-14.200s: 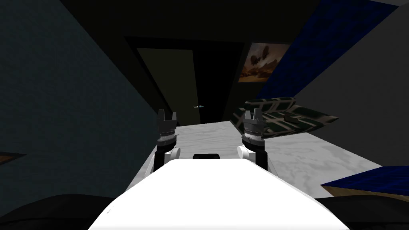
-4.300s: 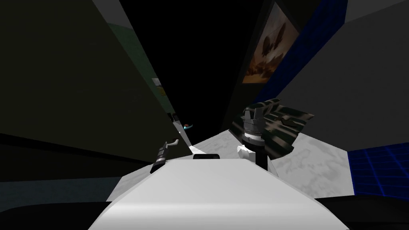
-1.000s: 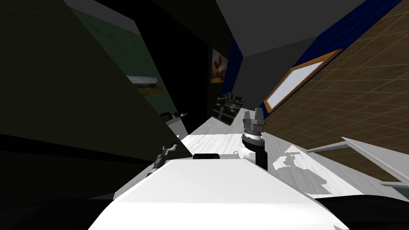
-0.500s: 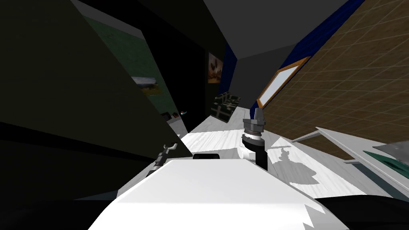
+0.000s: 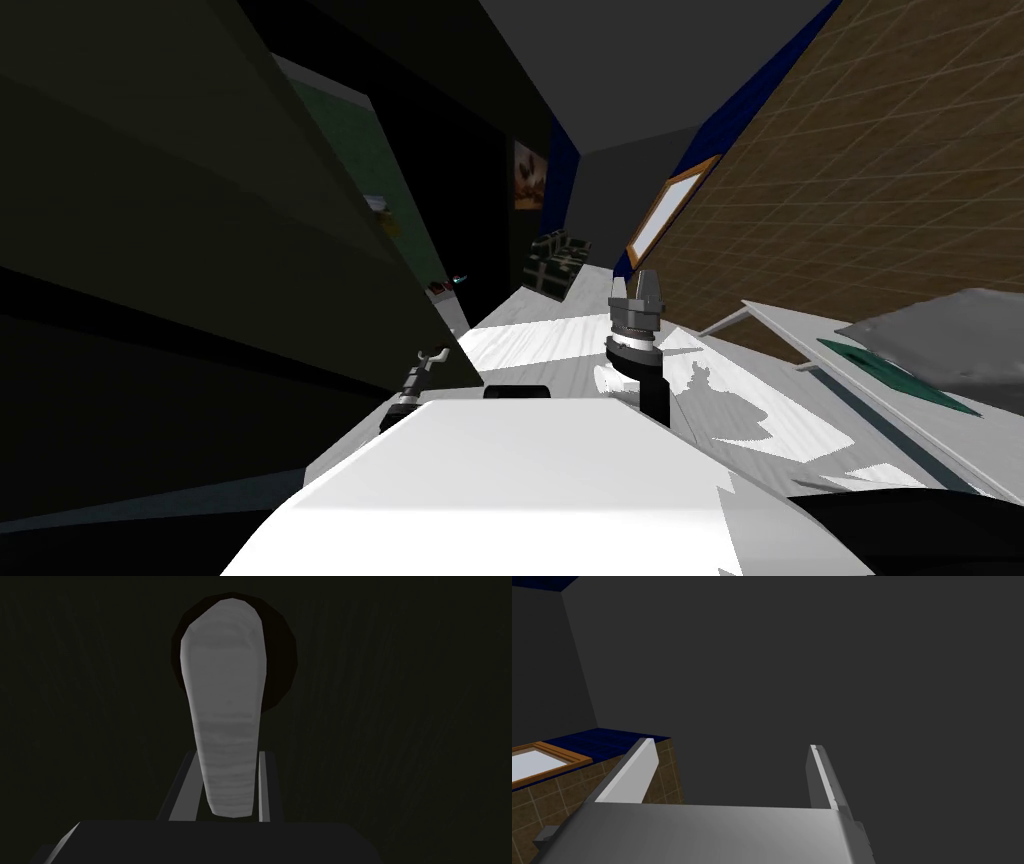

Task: Pull the door open

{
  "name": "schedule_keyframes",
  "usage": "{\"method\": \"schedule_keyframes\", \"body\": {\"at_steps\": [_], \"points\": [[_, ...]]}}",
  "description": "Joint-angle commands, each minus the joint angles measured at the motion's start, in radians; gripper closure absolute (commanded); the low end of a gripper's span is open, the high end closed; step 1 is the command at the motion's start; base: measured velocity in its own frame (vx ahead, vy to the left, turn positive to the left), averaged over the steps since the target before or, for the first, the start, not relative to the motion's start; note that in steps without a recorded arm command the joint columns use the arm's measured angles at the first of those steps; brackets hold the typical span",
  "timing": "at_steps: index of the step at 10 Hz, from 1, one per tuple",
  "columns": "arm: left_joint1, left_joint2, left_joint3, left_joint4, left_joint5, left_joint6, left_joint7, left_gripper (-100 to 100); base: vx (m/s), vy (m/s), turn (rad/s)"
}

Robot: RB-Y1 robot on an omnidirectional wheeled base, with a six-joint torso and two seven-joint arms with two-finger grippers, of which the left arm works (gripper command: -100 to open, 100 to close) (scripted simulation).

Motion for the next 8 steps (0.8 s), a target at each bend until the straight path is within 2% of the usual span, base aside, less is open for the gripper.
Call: {"method": "schedule_keyframes", "body": {"at_steps": [1, 5, 6, 8], "points": [[-0.028, -0.017, -0.027, 0.001, 0.002, 0.025, -0.011, 100, -0.241, 0.015, -0.127], [-0.095, -0.022, -0.053, 0.025, 0.017, 0.062, -0.028, 100, -0.179, 0.048, -0.074], [-0.127, -0.024, -0.065, 0.037, 0.025, 0.079, -0.035, 100, -0.167, 0.056, -0.098], [-0.156, -0.027, -0.076, 0.048, 0.031, 0.095, -0.042, 100, -0.175, 0.068, -0.084]]}}
